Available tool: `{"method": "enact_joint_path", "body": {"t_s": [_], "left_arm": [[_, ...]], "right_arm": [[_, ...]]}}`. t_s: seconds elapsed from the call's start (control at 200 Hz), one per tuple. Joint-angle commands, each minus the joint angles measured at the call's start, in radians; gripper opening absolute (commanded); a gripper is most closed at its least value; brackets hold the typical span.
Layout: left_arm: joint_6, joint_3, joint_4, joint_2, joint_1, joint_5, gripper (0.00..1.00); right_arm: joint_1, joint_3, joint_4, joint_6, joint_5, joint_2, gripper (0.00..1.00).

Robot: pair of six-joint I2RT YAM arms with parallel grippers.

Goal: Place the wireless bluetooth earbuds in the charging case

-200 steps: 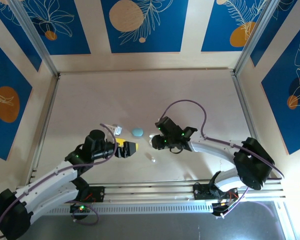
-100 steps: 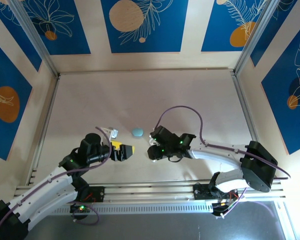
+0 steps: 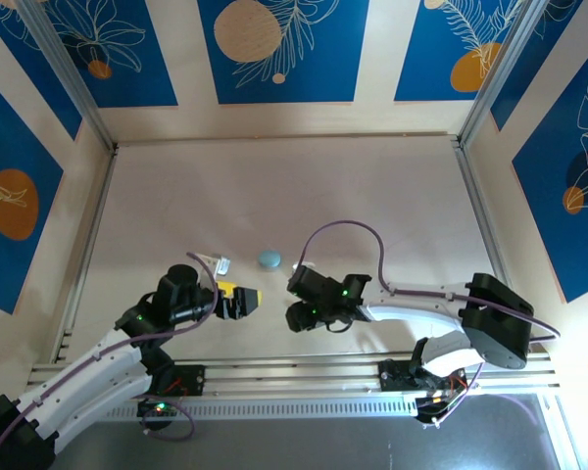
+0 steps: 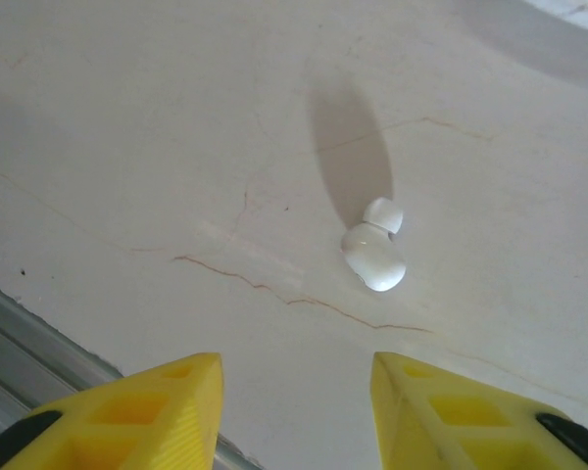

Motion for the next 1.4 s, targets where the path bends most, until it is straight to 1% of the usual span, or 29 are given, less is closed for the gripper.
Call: {"method": "enact_joint_path", "body": {"t_s": [0.0, 0.105, 0.405, 0.655, 1.11, 1.396], "left_arm": [[-0.011, -0.007, -0.004, -0.011, -0.007, -0.015, 1.0], [-0.007, -0.004, -0.012, -0.011, -0.007, -0.019, 1.0], [-0.001, -0.005, -0.013, -0.015, -0.006, -0.024, 1.0], [0.001, -0.002, -0.017, -0.014, -0.005, -0.026, 1.0], [0.011, 0.014, -0.044, -0.013, -0.006, -0.036, 1.0], [0.001, 0.001, -0.051, -0.047, -0.005, -0.042, 1.0]], "right_arm": [[0.008, -0.022, 0.028, 0.051, -0.011, 0.036, 0.47], [0.007, -0.015, 0.035, 0.069, -0.014, 0.067, 0.49], [0.004, -0.015, 0.097, 0.1, -0.034, 0.128, 0.5], [-0.024, -0.007, 0.126, 0.105, -0.039, 0.154, 0.5], [-0.085, -0.033, 0.177, 0.119, -0.049, 0.131, 0.49], [-0.154, -0.051, 0.247, 0.115, -0.091, 0.126, 0.49]]}}
